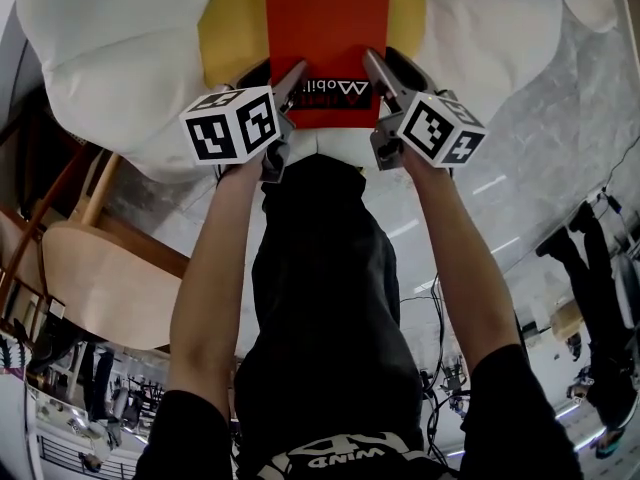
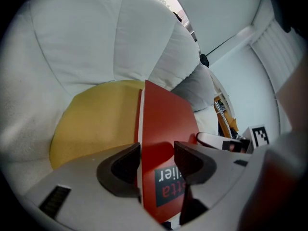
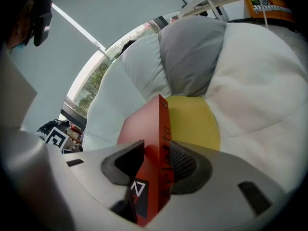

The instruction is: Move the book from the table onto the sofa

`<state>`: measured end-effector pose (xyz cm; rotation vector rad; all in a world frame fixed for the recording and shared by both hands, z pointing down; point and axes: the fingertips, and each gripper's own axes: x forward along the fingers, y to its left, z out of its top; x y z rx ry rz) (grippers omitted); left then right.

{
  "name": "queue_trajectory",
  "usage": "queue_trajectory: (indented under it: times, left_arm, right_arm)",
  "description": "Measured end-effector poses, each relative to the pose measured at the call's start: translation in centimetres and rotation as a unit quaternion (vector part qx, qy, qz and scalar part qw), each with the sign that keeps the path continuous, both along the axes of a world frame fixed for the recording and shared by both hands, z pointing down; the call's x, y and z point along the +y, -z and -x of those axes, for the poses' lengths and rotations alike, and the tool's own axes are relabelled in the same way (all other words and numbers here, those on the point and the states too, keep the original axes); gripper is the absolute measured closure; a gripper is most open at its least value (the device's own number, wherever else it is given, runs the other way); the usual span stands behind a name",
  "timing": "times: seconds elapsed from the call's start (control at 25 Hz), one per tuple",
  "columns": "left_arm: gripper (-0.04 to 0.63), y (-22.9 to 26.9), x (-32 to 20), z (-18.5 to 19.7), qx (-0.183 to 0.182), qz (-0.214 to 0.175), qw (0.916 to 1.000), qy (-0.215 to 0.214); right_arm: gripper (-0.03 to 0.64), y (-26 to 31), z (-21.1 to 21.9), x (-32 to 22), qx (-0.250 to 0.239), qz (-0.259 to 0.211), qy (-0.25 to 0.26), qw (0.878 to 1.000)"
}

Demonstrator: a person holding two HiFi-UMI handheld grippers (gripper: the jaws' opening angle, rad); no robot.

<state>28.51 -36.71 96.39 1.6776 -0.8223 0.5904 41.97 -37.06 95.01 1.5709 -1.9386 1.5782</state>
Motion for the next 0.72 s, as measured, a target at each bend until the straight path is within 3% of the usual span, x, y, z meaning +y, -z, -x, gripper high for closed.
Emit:
queue_trajectory:
  times: [0.72]
  left_arm:
    - [0.362,-0.24,0.24,0.25,0.007,0.003,1.0000,-0.004]
  right_arm:
    - [0.463,-0.48,-0.14,0.36,-0.012,0.002,-0.010,1.000]
